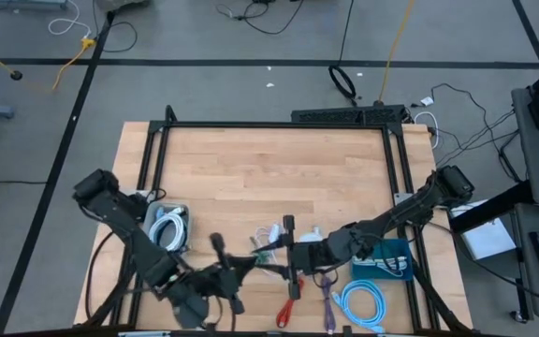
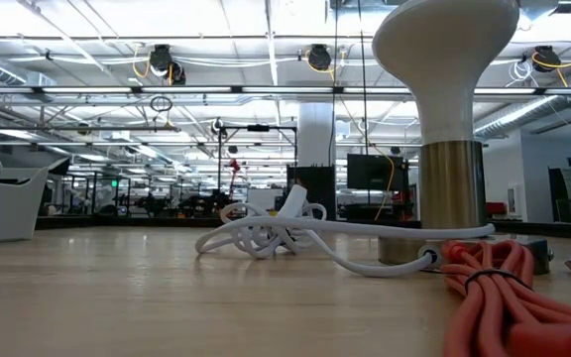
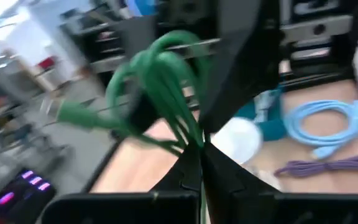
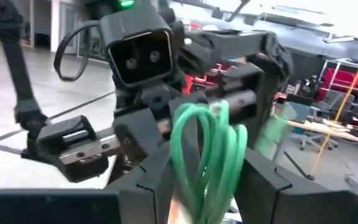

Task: Pick & Place USB Port
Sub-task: Put the green USB cable into the blue bin

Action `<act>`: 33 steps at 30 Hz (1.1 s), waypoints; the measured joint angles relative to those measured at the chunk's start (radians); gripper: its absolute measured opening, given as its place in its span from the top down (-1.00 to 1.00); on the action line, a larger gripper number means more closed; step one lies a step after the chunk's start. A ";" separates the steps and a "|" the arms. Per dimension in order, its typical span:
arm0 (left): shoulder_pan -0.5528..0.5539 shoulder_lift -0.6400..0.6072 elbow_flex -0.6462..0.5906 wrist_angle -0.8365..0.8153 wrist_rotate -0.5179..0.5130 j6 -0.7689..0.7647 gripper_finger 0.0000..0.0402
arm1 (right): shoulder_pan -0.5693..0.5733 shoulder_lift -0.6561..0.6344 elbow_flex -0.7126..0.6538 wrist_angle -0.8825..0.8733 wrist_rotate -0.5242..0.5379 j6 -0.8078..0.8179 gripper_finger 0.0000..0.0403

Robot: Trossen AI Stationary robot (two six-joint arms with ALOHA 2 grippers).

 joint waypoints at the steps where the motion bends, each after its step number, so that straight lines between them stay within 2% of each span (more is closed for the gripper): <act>1: 0.008 0.001 -0.016 0.051 0.038 0.040 1.00 | 0.000 0.000 0.000 0.000 0.000 -0.002 0.35; 3: 0.019 0.003 -0.033 0.092 0.067 0.088 1.00 | -0.001 0.000 0.000 -0.004 0.001 -0.005 0.35; 6: 0.023 0.002 -0.034 0.089 0.043 0.097 1.00 | -0.001 0.000 0.000 -0.006 0.004 -0.001 0.39; 9: 0.006 0.002 -0.034 0.086 -0.025 0.102 0.99 | -0.002 0.000 0.000 -0.015 0.004 -0.004 0.58; 12: -0.018 0.002 -0.034 0.100 -0.092 0.122 0.99 | -0.001 0.000 0.003 -0.021 0.002 -0.008 0.89; 16: -0.027 0.002 -0.034 0.114 -0.100 0.132 0.98 | -0.001 0.000 0.003 -0.023 0.018 -0.007 0.94; 19: -0.036 0.002 -0.033 0.086 -0.101 0.123 0.91 | 0.010 0.000 0.003 -0.043 0.100 -0.017 0.96; 22: -0.071 -0.020 -0.025 0.003 -0.127 0.100 0.82 | 0.036 -0.022 0.000 -0.107 0.267 -0.065 0.96; 25: -0.125 -0.077 -0.021 -0.065 -0.215 0.046 0.74 | 0.069 -0.079 0.000 -0.146 0.450 -0.100 0.96; 29: -0.221 -0.159 -0.021 -0.252 -0.334 -0.140 0.68 | 0.116 -0.180 0.000 -0.244 0.553 -0.103 0.96; 31: -0.270 -0.195 -0.021 -0.373 -0.336 -0.271 0.67 | 0.140 -0.237 0.001 -0.359 0.590 -0.051 0.96; 33: -0.318 -0.230 -0.021 -0.496 -0.315 -0.422 0.67 | 0.163 -0.296 0.016 -0.549 0.637 0.084 0.97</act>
